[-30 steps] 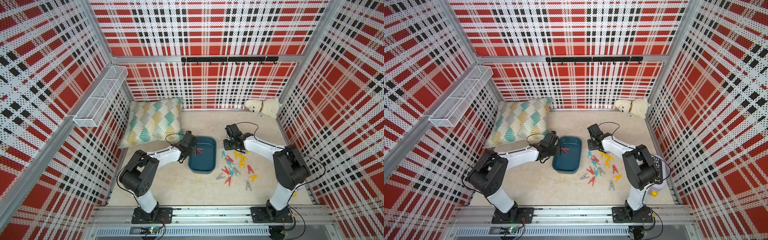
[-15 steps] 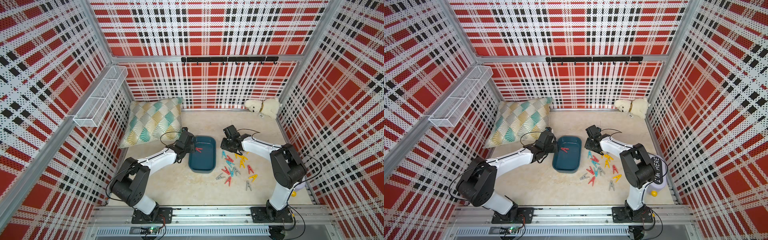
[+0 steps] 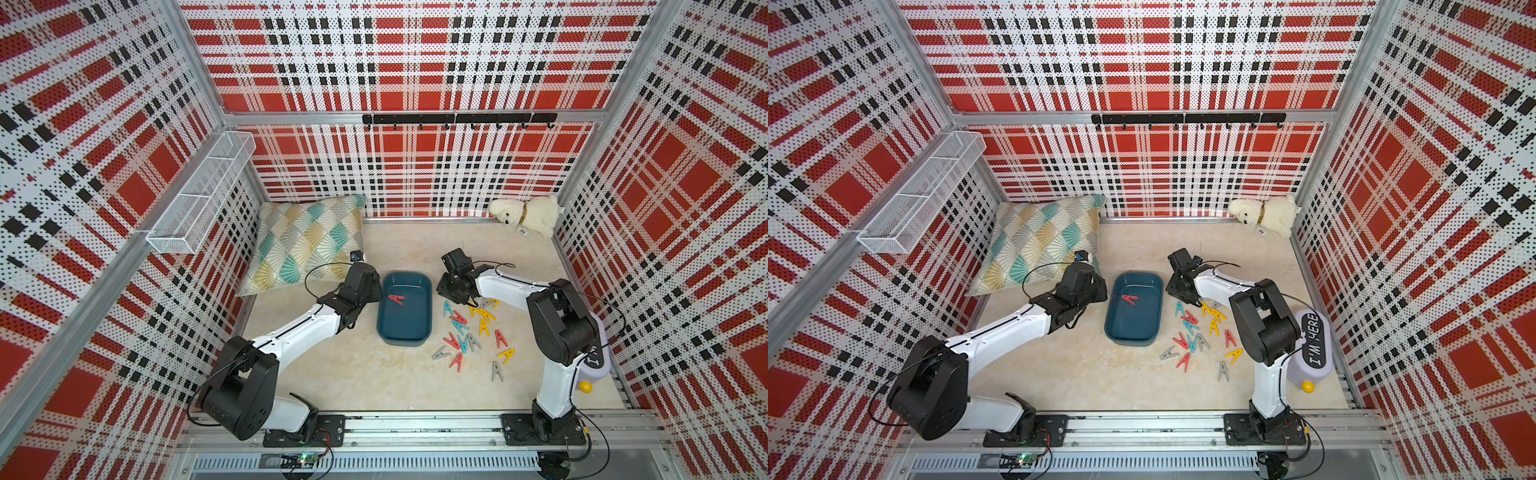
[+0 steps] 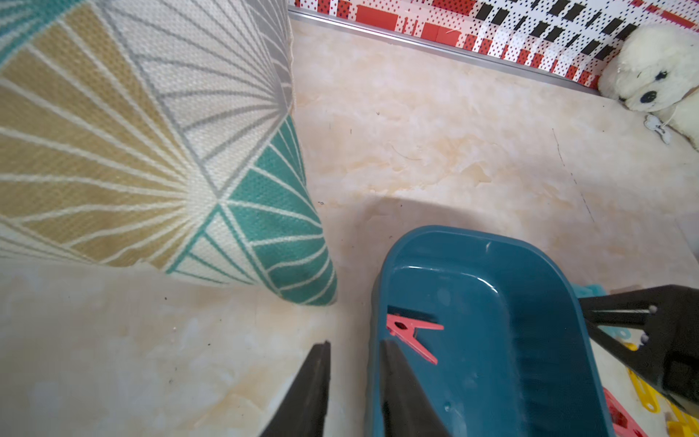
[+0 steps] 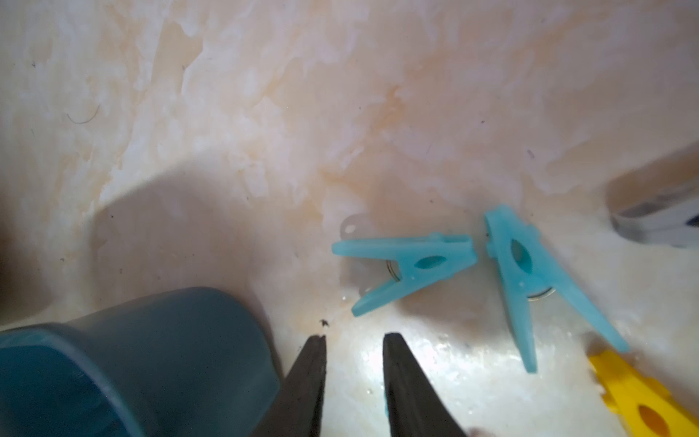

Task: Put the clothespins into the storage box
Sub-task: Adjust the storage box at the center of the board, then pick up the clothespin from the center of the board.

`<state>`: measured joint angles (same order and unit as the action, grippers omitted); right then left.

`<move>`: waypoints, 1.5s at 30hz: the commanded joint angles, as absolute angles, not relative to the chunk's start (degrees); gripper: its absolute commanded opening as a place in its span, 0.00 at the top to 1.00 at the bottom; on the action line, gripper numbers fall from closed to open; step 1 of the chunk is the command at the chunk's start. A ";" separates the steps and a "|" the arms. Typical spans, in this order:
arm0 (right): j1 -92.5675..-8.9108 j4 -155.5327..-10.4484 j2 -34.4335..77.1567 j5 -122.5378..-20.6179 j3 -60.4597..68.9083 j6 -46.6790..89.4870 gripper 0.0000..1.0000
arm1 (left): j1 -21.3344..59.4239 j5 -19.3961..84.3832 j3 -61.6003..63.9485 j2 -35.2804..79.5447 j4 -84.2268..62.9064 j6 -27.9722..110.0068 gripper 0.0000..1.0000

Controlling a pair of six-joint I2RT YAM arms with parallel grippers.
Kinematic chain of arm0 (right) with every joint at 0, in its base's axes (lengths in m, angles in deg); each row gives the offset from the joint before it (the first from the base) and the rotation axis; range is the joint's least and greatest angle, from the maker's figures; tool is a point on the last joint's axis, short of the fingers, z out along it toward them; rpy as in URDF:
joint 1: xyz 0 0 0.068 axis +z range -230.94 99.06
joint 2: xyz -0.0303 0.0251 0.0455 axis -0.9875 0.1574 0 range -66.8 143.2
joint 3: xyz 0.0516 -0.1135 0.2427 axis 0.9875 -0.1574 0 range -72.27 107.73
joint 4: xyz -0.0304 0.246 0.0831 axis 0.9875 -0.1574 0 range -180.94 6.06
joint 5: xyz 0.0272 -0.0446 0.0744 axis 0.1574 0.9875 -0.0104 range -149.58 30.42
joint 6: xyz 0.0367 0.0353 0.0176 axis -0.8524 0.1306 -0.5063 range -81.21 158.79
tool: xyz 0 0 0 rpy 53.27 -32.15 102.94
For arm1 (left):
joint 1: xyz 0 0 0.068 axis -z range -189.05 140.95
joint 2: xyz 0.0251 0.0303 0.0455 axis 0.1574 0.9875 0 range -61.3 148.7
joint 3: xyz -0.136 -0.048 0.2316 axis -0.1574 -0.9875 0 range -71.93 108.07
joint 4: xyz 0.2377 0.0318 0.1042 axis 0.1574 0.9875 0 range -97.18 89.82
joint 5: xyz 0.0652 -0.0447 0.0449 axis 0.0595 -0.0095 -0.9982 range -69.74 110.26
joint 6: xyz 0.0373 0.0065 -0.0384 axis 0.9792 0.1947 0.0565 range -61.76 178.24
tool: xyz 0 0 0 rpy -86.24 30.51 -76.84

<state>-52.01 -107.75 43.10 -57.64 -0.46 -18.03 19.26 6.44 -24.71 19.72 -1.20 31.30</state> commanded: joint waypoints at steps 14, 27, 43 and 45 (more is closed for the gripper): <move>-54.48 -108.64 46.46 -56.95 1.47 -17.35 0.69 | 18.63 5.47 -25.48 17.01 -2.26 31.61 0.73; -55.54 -109.33 46.38 -56.38 0.68 -14.86 0.74 | 18.63 5.56 -25.35 16.99 -2.34 31.52 0.75; -55.72 -111.85 47.95 -53.17 1.37 -8.83 0.83 | 18.81 6.15 -24.79 17.27 -2.65 31.37 0.75; -55.72 -111.85 48.16 -53.17 1.47 -8.17 0.86 | 18.84 5.95 -24.73 17.28 -2.45 31.43 0.75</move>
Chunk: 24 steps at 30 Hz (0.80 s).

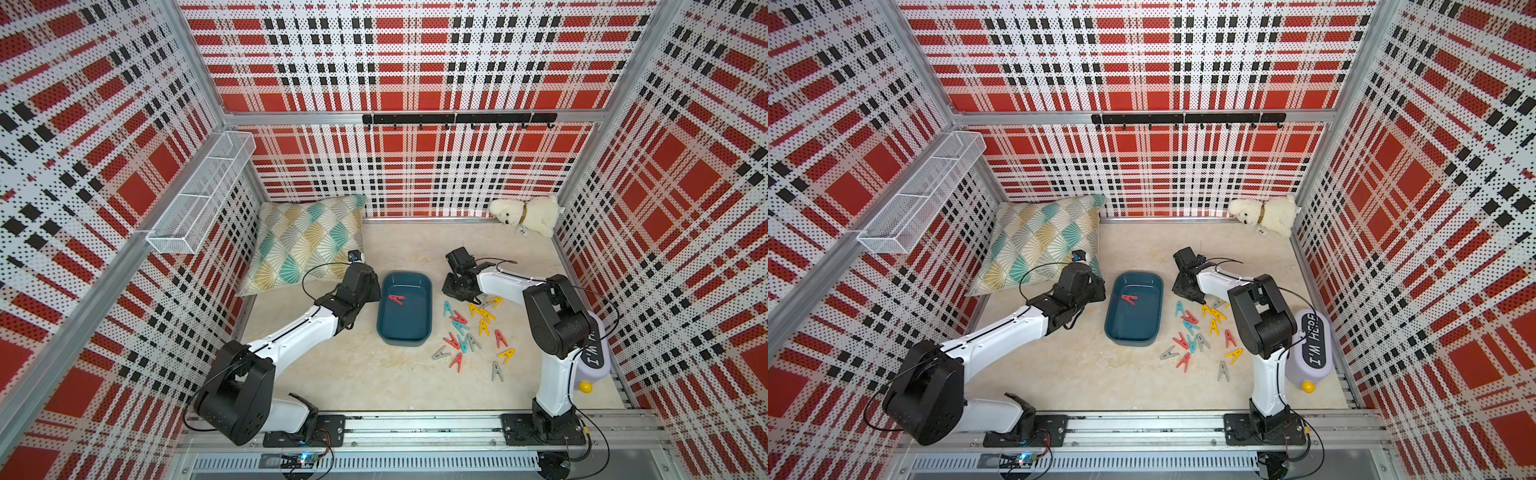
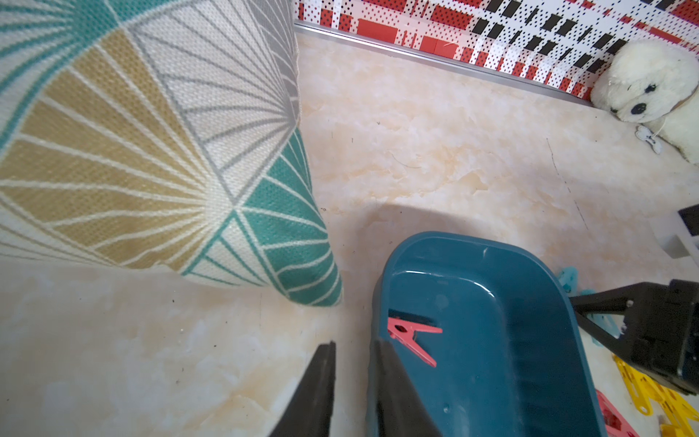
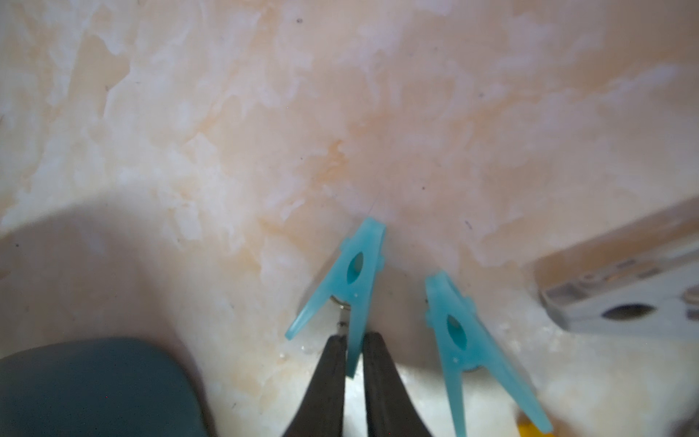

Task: Put the clothespins into the storage box
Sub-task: Pick up the clothespin from the center of the board.

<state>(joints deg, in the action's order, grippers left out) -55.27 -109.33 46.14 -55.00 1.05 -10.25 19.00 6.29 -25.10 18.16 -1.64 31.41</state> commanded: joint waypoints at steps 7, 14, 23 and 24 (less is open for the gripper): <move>-55.72 -112.41 46.33 -51.40 1.30 -5.11 0.94 | 18.69 5.45 -24.56 17.19 -2.26 31.43 0.75; -54.97 -116.97 40.62 -48.39 3.85 0.73 0.96 | 18.11 5.45 -24.49 18.15 -2.13 31.61 0.75; -47.44 -121.22 32.63 -45.29 7.76 8.75 0.96 | 16.70 5.75 -23.99 19.28 -2.17 31.61 0.75; -46.55 -121.46 32.09 -45.80 8.05 9.43 0.96 | 16.63 5.76 -23.88 19.30 -2.10 31.61 0.75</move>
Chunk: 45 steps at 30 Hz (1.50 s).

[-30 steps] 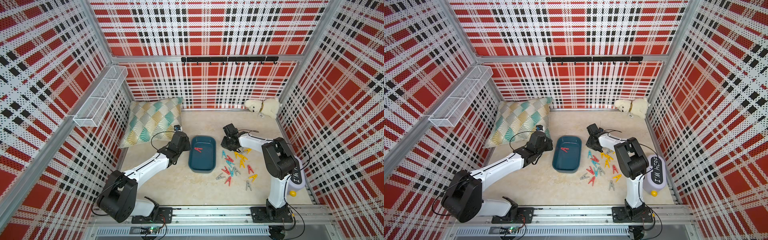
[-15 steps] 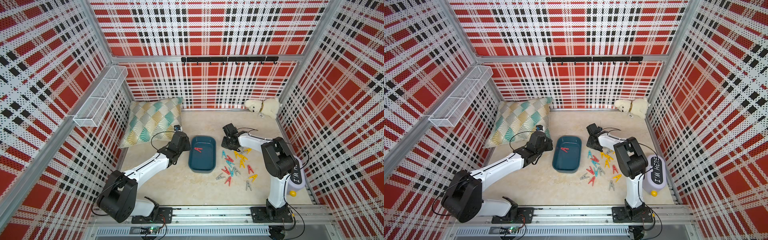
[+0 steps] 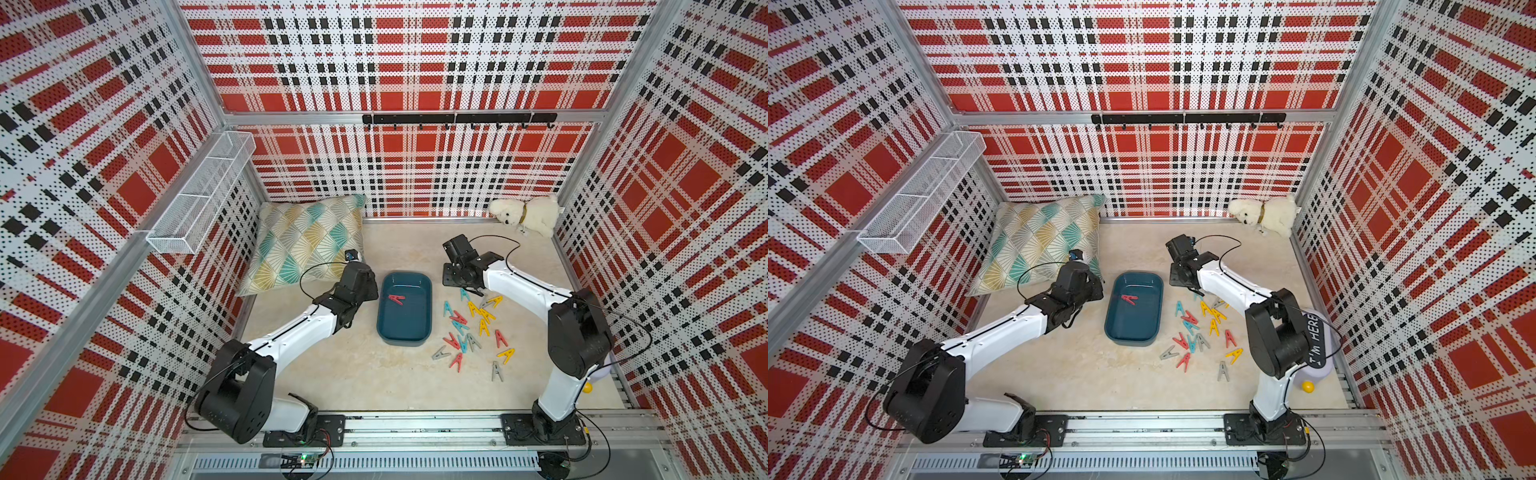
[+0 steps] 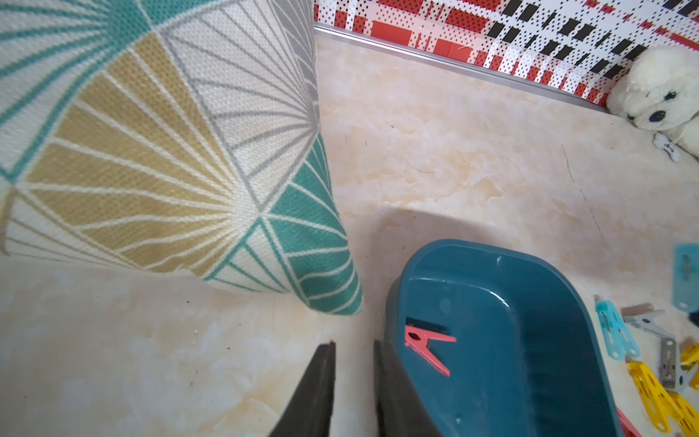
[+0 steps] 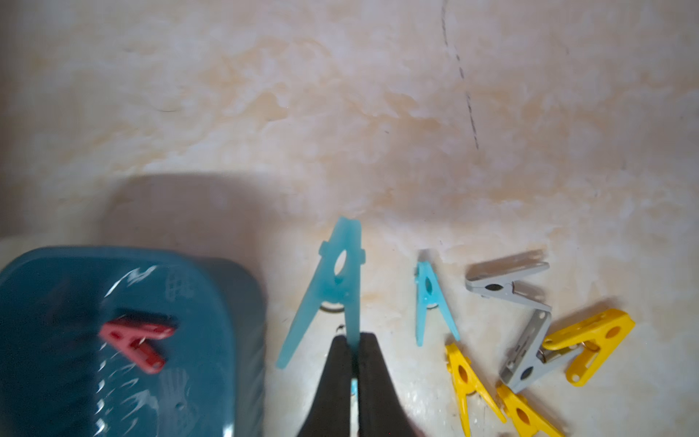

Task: Put the clothespins into the storage box
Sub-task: Pick up the clothespin from the center of the board, then place the clothespin in the storage box.

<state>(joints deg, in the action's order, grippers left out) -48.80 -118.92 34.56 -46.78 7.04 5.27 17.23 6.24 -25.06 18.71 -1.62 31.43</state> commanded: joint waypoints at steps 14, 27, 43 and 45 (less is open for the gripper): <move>-37.04 -124.41 45.03 -51.29 19.38 14.36 0.95 | 17.51 5.50 -22.37 19.92 -1.70 31.03 0.76; -37.08 -127.44 53.38 -51.59 23.83 14.31 0.94 | 16.44 4.27 -22.70 17.66 -0.59 30.90 0.75; -37.52 -132.85 61.13 -46.05 30.64 13.48 0.94 | 14.52 4.71 -23.69 14.99 -0.59 30.72 0.74; -37.53 -132.48 61.56 -46.13 30.68 13.28 0.93 | 14.50 4.79 -23.76 14.99 -0.84 30.61 0.74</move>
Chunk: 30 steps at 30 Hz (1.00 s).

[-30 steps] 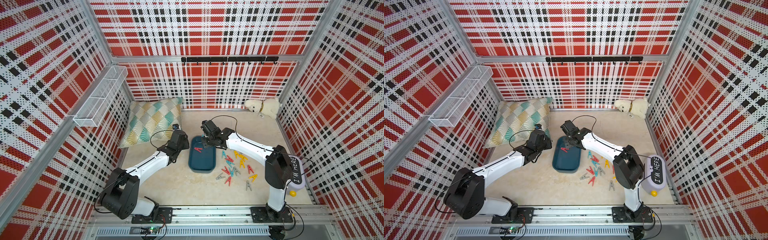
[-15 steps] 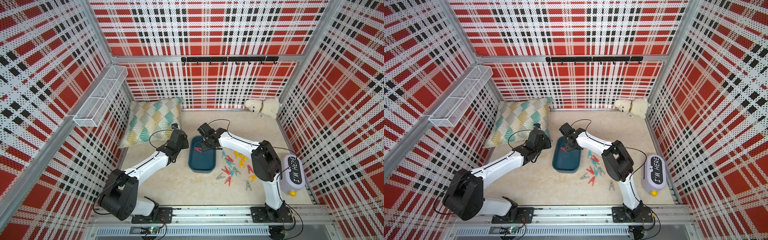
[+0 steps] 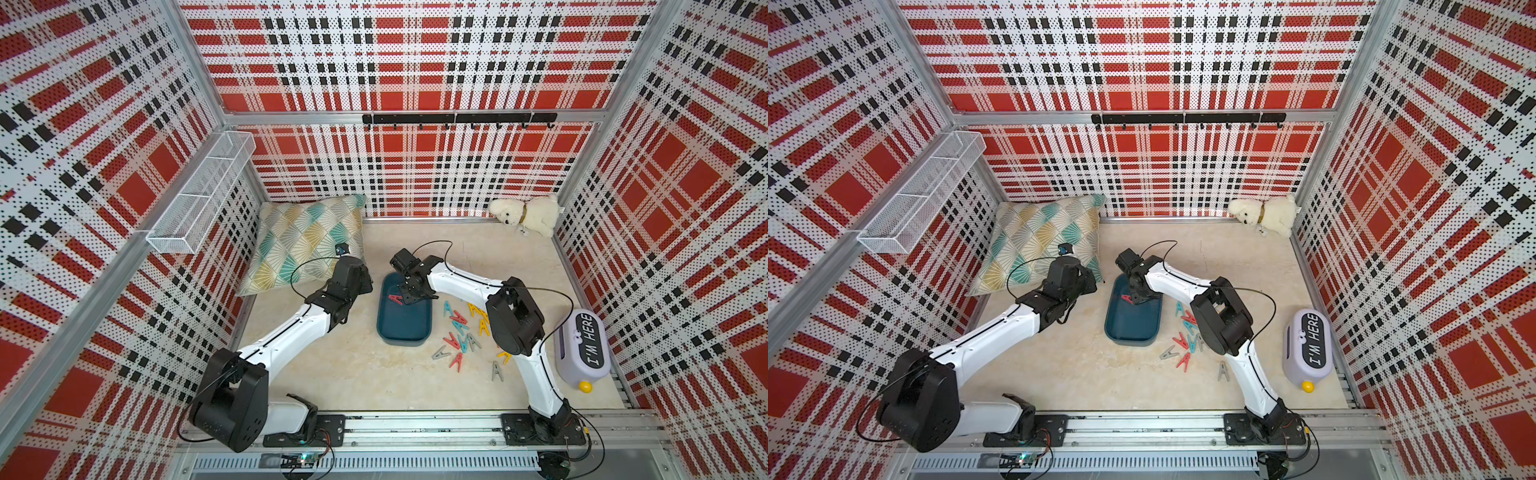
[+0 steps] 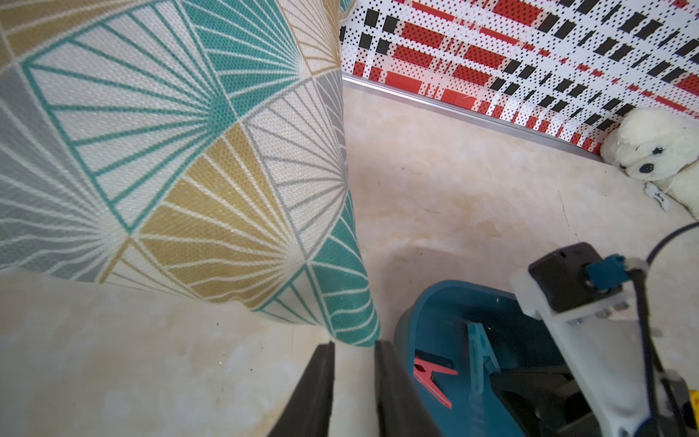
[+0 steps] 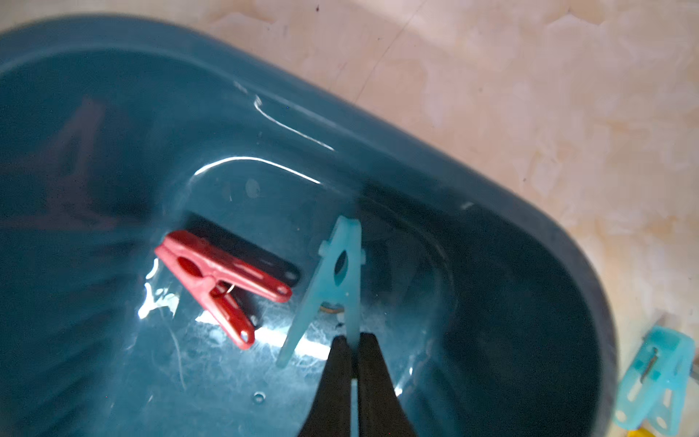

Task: Put the clothespins into the storage box
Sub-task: Place the clothespin in the storage box.

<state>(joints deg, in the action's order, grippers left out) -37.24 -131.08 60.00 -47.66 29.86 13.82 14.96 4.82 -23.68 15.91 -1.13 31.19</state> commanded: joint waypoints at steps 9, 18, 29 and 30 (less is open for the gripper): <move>-38.05 -131.50 63.14 -47.14 30.59 12.94 0.91 | 14.49 4.95 -24.12 14.29 -1.24 30.38 0.74; -38.49 -131.16 62.63 -47.45 30.54 13.17 0.80 | 14.49 5.13 -24.21 13.76 -1.20 30.16 0.73; -40.15 -126.68 50.87 -53.91 24.70 14.03 0.70 | 14.63 5.50 -24.21 14.32 -1.29 30.13 0.73; -40.64 -125.70 48.70 -54.14 23.25 13.87 0.70 | 14.79 5.58 -24.06 14.62 -1.44 30.35 0.73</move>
<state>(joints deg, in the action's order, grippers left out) -39.29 -128.87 56.13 -52.01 25.18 13.84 14.87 5.04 -23.72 15.02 -1.16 30.16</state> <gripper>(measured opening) 0.296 0.271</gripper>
